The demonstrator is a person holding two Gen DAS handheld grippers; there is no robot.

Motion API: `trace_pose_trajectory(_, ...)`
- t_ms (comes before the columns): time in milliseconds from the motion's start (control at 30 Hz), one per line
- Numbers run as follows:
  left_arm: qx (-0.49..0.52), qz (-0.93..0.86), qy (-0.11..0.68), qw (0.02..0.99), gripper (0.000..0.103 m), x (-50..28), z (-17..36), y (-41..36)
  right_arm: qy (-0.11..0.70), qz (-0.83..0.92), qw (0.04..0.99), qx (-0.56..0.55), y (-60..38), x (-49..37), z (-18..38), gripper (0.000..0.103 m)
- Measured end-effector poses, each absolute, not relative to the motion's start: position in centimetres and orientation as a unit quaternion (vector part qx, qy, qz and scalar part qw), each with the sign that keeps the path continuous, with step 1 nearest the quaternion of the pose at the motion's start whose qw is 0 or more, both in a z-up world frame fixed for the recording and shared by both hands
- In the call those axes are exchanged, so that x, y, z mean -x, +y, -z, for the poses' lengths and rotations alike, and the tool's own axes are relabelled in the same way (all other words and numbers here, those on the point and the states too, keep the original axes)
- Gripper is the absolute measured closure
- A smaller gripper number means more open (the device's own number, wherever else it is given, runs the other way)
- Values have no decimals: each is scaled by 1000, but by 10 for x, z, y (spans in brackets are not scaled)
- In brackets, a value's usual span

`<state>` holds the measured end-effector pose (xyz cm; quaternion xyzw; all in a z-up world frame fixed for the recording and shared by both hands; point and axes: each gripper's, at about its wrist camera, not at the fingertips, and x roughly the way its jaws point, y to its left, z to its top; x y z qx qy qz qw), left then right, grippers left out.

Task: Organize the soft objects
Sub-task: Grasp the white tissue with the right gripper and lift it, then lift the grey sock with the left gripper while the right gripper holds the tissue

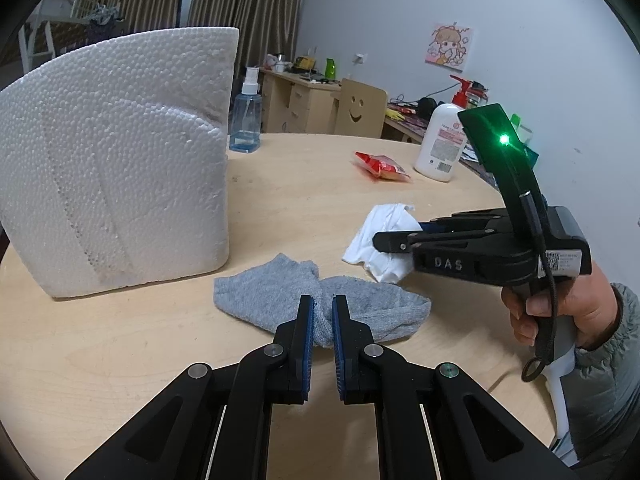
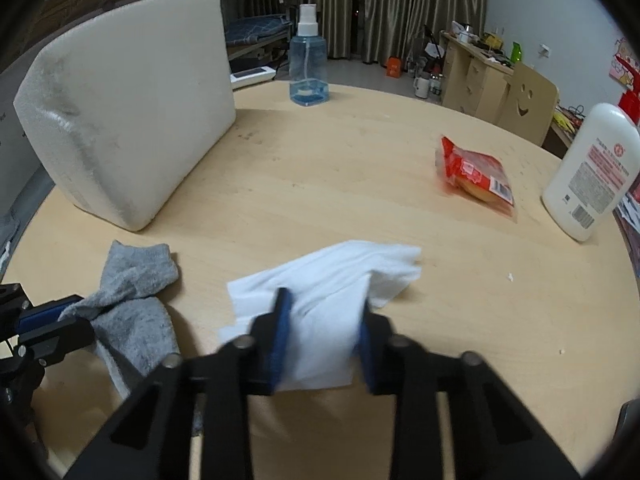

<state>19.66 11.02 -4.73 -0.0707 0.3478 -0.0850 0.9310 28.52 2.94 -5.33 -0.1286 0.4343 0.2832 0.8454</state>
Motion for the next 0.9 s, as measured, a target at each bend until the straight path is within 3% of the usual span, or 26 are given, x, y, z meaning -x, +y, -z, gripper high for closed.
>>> trace_pose_trajectory(333,67,88,334,936,93,-189,43,113,419,-304,853,61,7,-283,38,91)
trace_pose_trajectory(900,71,90,302,947,95,-172,28,117,349,-315,882,17,-29,-235,5,91)
